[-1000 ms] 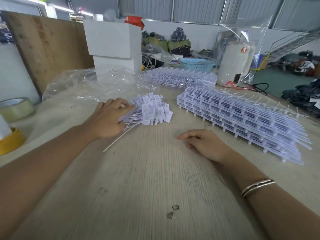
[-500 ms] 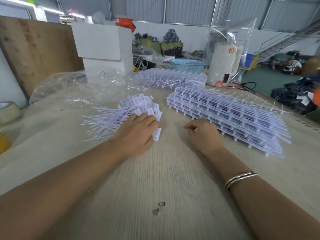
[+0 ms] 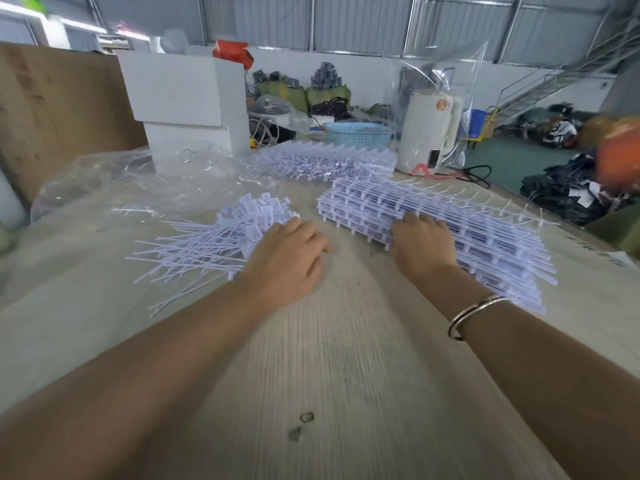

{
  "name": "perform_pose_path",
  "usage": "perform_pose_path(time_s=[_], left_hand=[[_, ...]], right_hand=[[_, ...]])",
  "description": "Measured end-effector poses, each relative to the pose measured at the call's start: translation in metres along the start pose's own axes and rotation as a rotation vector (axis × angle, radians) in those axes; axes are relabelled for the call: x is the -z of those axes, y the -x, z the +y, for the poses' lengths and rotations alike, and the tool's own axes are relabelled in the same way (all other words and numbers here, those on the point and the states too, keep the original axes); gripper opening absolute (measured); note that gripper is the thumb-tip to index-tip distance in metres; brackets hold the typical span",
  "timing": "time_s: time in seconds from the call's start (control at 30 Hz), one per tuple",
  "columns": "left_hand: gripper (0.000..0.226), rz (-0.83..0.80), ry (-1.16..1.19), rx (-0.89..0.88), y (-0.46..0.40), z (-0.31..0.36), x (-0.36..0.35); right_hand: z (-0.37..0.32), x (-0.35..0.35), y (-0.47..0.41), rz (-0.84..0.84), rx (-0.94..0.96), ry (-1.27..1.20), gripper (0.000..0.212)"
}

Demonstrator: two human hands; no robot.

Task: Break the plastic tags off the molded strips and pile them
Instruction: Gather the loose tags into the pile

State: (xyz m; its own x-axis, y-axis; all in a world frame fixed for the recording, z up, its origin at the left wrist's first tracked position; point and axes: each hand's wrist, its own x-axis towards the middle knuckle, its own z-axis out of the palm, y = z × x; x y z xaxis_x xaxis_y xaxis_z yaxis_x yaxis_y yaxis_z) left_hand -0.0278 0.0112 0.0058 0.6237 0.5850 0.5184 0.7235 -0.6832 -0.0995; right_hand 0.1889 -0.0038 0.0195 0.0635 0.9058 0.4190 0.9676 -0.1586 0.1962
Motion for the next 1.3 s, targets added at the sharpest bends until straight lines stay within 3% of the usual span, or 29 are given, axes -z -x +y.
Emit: perform_pose_path(time_s=[0.07,0.23,0.37,0.47,0.57,0.7,0.9,1.17,1.3], left_hand=[[0.019,-0.069,0.244,0.071,-0.013,0.021,-0.006],[0.022,-0.252,0.855,0.504,-0.052,0.064,-0.025],[0.016,-0.210,1.486,0.939,-0.083,0.080,-0.037],[0.016,-0.140,1.702,1.108,-0.101,0.083,-0.046],[0.019,-0.138,1.765,1.187,-0.112,0.087,-0.052],[0.015,-0.122,1.749,1.241,-0.115,0.090,-0.053],[0.024,-0.128,1.585,1.193,-0.098,0.085,-0.040],[0.020,-0.043,1.428,1.131,-0.078,0.079,-0.023],[0.029,0.065,1.515,1.194,-0.076,0.085,-0.023]], right_hand=[[0.004,-0.002,-0.002,-0.004,0.062,0.095,0.023],[0.015,0.002,-0.012,-0.029,0.149,0.224,0.023],[0.016,0.000,-0.009,0.001,0.197,0.180,0.021],[0.020,-0.001,-0.002,0.111,0.236,0.148,0.015],[0.025,-0.008,-0.001,0.019,0.330,-0.004,0.018],[0.033,-0.011,-0.008,-0.087,0.150,-0.267,0.025],[0.035,-0.018,-0.003,-0.186,0.232,-0.166,0.055],[0.044,-0.010,0.004,-0.417,0.232,-0.479,0.073],[0.045,-0.008,0.011,-0.405,0.283,-0.438,0.055]])
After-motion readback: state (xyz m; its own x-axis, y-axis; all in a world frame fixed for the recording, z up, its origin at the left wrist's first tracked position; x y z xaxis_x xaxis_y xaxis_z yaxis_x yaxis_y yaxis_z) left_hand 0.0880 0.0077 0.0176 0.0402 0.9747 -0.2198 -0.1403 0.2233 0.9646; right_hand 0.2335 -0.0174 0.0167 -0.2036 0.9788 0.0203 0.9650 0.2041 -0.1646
